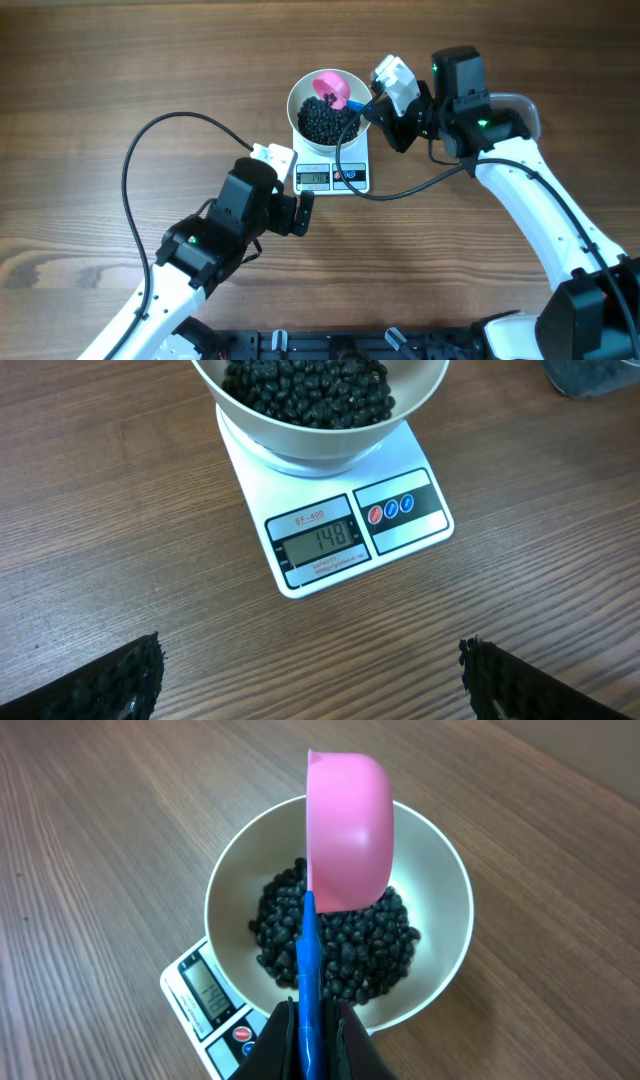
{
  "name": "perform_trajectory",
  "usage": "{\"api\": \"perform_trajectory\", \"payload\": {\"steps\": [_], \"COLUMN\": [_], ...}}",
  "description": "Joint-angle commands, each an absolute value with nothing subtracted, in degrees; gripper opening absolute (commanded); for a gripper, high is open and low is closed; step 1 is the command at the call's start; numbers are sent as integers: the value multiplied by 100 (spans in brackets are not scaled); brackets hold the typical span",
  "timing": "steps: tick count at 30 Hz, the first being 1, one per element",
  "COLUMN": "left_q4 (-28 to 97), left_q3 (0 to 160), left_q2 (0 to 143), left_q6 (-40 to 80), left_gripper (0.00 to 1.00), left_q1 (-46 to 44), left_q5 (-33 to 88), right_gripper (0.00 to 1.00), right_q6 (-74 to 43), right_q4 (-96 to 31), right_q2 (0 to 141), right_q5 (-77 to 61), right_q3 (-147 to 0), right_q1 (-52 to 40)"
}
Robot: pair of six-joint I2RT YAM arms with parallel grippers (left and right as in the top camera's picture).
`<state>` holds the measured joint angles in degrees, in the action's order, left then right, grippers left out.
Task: Scoop item into bowl and weigh 150g on scale
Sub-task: 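Keep shaking the scoop gently to trickle beans until the scale reads 150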
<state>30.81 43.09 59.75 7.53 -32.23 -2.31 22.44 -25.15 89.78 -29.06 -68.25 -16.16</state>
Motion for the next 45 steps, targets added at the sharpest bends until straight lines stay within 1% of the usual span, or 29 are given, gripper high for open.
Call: {"api": "perform_trajectory", "payload": {"steps": [1,5,14,19,21,23,25,28,30,32,35,38,41,45], "left_q4": [3070,3070,3070,3070,3070,3070,3070,3070,3070,3070,3068,3070,3070,3070], "left_q3": [4296,4296,4296,4296,4296,4296,4296,4296,4296,4296,4296,4296,4296,4296], "left_q2": [5981,5981,5981,5981,5981,5981,5981,5981,5981,5981,5981,5981,5981,5981], "left_q6": [642,642,642,642,642,642,642,642,642,642,642,642,642,642], "left_gripper": [100,100,100,100,100,100,99,100,100,100,100,100,100,100], "left_q1": [-3197,-3197,-3199,-3199,-3197,-3199,-3199,-3199,-3199,-3199,-3197,-3197,-3199,-3197], "left_q5": [-307,-307,-305,-307,-307,-305,-307,-305,-305,-305,-305,-305,-305,-305], "right_gripper": [4,4,4,4,4,4,4,4,4,4,4,4,4,4], "right_q6": [2060,2429,2067,2060,2069,2447,2869,2683,2491,2351,2862,2777,2257,2182], "right_q4": [-2403,-2554,-2453,-2440,-2471,-2556,-2626,-2532,-2488,-2530,-2676,-2628,-2534,-2550], "right_q2": [8903,8903,8903,8903,8903,8903,8903,8903,8903,8903,8903,8903,8903,8903], "right_q5": [-2456,-3061,-3055,-3052,-3061,-3079,-2961,-2497,-2438,-2720,-3476,-3065,-2305,-2327], "right_q3": [-6838,-6838,-6838,-6838,-6838,-6838,-6838,-6838,-6838,-6838,-6838,-6838,-6838,-6838], "right_q1": [-1653,-1656,-1653,-1653,-1656,-1673,-1686,-1686,-1686,-1686,-1686,-1686,-1686,-1686]}}
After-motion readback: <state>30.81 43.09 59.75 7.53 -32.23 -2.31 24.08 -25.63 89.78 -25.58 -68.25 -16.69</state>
